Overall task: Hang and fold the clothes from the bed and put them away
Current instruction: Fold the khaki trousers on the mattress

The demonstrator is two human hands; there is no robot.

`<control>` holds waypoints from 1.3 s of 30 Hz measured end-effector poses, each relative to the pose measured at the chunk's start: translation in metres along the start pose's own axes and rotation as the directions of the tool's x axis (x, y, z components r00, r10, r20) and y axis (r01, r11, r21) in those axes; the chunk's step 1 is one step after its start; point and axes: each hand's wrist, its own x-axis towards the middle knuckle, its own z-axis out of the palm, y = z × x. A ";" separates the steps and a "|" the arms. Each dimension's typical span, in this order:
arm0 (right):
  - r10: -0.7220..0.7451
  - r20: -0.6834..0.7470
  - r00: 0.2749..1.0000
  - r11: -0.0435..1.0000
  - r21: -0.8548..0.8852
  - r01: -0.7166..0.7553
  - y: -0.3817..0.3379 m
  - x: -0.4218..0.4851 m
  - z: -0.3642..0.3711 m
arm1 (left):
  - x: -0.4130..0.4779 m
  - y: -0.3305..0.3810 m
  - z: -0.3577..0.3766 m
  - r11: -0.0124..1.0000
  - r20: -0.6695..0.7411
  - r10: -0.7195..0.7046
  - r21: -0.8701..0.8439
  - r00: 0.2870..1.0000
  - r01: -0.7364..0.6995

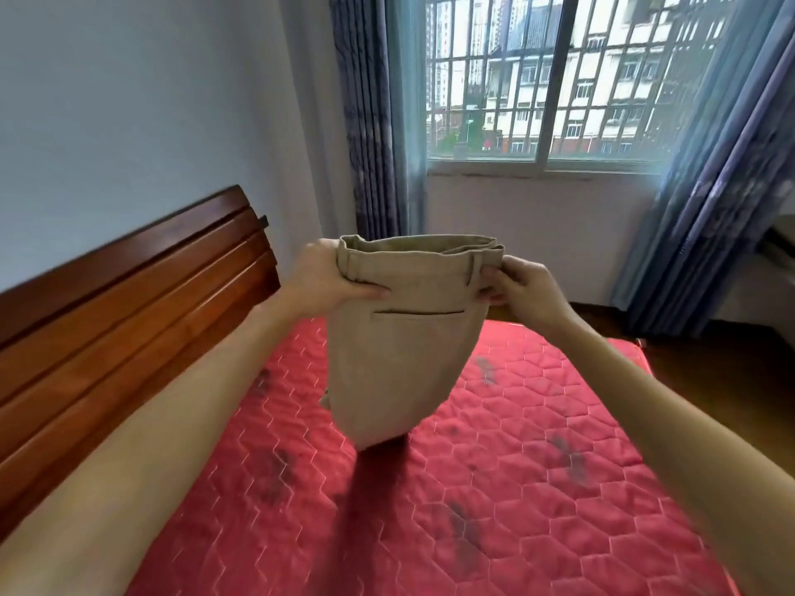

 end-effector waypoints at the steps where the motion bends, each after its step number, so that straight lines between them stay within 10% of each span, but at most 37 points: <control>1: 0.024 0.023 0.999 0.999 -0.037 -0.024 0.016 -0.019 0.003 | -0.017 -0.009 0.011 0.999 0.045 -0.035 0.007 0.998 0.034; 10: 0.448 0.263 0.855 0.879 -0.306 -0.366 0.180 -0.203 0.050 | -0.202 -0.116 0.137 0.837 0.488 -0.473 -0.011 0.734 0.547; 28: 0.868 0.271 0.415 0.487 -0.627 -0.608 0.456 -0.384 0.144 | -0.455 -0.320 0.383 0.288 0.643 -0.732 -0.004 0.223 0.958; 39: 0.877 0.218 0.428 0.476 -0.268 -0.838 0.544 -0.361 0.175 | -0.425 -0.398 0.465 0.204 0.378 -0.873 -0.290 0.308 0.935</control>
